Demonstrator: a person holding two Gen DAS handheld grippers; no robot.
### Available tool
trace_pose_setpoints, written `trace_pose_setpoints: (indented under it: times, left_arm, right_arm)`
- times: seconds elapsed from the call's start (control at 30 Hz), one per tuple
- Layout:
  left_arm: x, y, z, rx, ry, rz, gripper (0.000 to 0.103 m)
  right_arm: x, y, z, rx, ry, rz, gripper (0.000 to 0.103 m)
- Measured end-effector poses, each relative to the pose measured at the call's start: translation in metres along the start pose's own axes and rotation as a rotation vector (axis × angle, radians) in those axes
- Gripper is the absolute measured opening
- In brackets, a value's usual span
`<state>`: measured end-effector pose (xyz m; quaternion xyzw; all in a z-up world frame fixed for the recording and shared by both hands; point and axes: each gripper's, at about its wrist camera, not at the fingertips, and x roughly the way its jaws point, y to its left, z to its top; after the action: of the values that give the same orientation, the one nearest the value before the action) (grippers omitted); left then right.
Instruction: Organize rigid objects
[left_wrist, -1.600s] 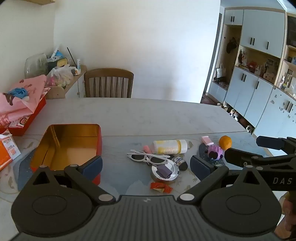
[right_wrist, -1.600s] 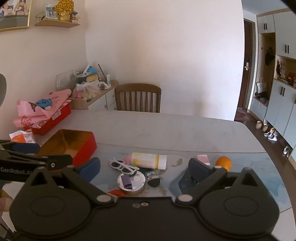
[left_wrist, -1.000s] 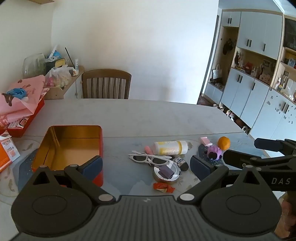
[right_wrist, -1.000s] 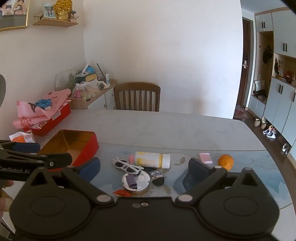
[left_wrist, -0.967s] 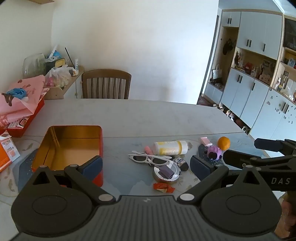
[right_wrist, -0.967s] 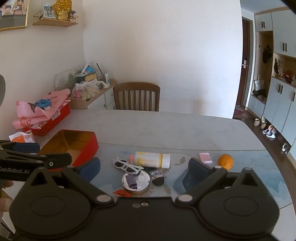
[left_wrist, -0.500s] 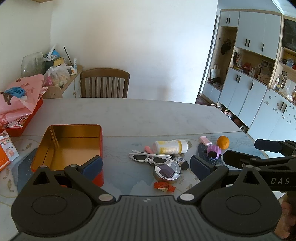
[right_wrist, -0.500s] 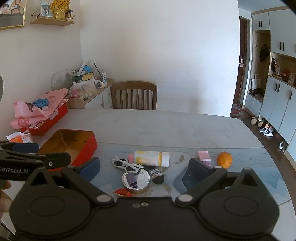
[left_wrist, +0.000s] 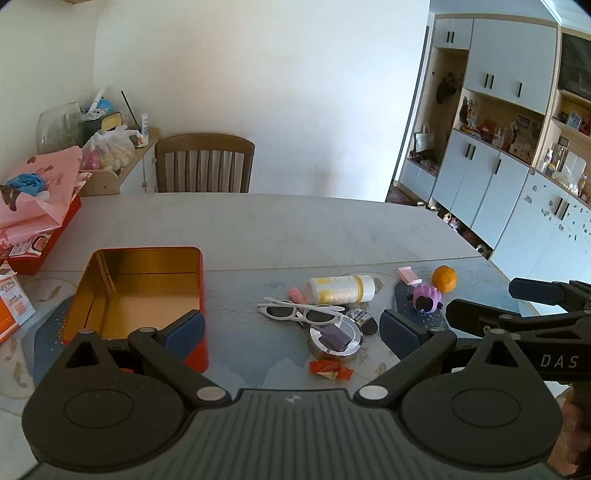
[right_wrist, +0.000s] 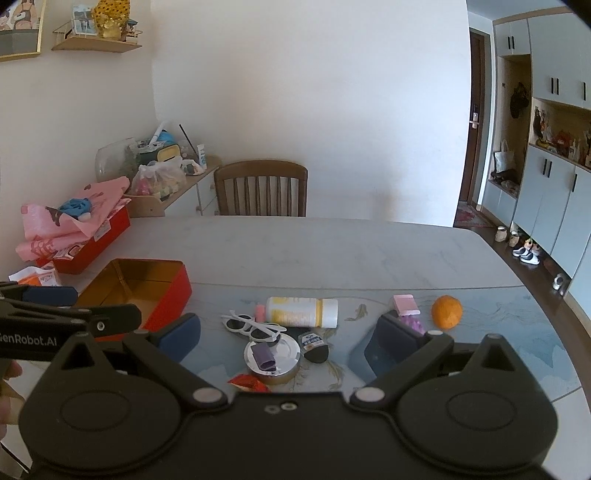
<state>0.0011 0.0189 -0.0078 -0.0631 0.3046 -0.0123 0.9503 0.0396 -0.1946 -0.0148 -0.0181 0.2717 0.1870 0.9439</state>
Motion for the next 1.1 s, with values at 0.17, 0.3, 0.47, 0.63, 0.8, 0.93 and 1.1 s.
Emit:
trace_pose_setpoints:
  times: [0.17, 0.3, 0.47, 0.63, 0.8, 0.93, 1.1]
  left_arm:
    - [0.002, -0.001, 0.001, -0.005, -0.002, 0.000, 0.101]
    - [0.007, -0.006, 0.001, -0.009, -0.001, -0.002, 0.101]
    - [0.018, -0.016, 0.005, -0.030, 0.007, 0.018, 0.101]
    - [0.033, -0.028, 0.008, -0.044, 0.024, 0.031, 0.101]
    - [0.055, -0.031, 0.007, -0.083, 0.062, 0.048, 0.101]
    - [0.076, -0.032, -0.001, -0.123, 0.109, 0.094, 0.101]
    - [0.100, -0.036, -0.008, -0.105, 0.149, 0.160, 0.101]
  right_arm:
    - [0.000, -0.001, 0.000, -0.006, -0.006, 0.002, 0.102]
    - [0.005, -0.010, 0.004, -0.002, -0.005, 0.007, 0.102]
    - [0.016, -0.033, 0.009, 0.010, 0.007, 0.014, 0.102]
    - [0.032, -0.063, 0.015, -0.003, 0.018, 0.001, 0.102]
    - [0.058, -0.111, 0.023, -0.007, 0.043, -0.051, 0.102]
    - [0.082, -0.147, 0.024, 0.012, 0.084, -0.055, 0.102]
    - [0.114, -0.165, 0.019, -0.039, 0.141, -0.041, 0.102]
